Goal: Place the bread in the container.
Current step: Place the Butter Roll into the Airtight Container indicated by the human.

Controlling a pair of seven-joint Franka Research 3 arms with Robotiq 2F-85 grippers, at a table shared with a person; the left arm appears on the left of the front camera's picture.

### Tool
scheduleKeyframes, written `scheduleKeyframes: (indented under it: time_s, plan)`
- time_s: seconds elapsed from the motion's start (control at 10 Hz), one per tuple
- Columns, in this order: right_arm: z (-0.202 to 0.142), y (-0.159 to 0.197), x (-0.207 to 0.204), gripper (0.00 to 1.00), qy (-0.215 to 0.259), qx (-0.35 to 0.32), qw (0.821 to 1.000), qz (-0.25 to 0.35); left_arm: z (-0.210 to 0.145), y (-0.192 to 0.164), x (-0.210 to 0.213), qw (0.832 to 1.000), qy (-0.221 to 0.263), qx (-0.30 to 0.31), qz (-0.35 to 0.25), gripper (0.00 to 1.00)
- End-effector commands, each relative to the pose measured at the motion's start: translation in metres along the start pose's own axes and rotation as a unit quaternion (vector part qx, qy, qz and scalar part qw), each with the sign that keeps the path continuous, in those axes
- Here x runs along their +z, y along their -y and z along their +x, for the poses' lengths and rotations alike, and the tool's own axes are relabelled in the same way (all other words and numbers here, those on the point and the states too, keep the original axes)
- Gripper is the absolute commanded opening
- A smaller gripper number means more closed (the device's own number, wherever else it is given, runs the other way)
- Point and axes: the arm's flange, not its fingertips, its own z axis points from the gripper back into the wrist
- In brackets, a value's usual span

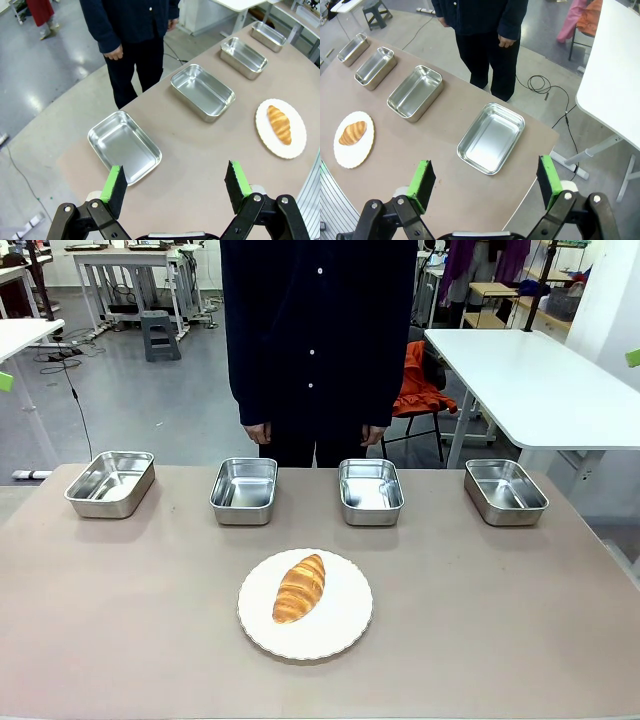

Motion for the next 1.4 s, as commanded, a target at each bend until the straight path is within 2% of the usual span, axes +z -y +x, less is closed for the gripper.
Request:
scheduleKeyframes:
  time_s: [0.0, 1.3]
  plan:
    - [-0.0008, -0.0001, -0.0007, 1.0, 0.009, -0.001, 1.0, 0.006, 0.0001, 0.0006, 0.001, 1.0, 0.002, -0.001, 0.001, 1.0]
    - [-0.0008, -0.0001, -0.0007, 1.0, 0.009, -0.001, 1.0, 0.006, 0.0001, 0.0006, 0.001, 1.0, 0.002, -0.001, 0.001, 1.0]
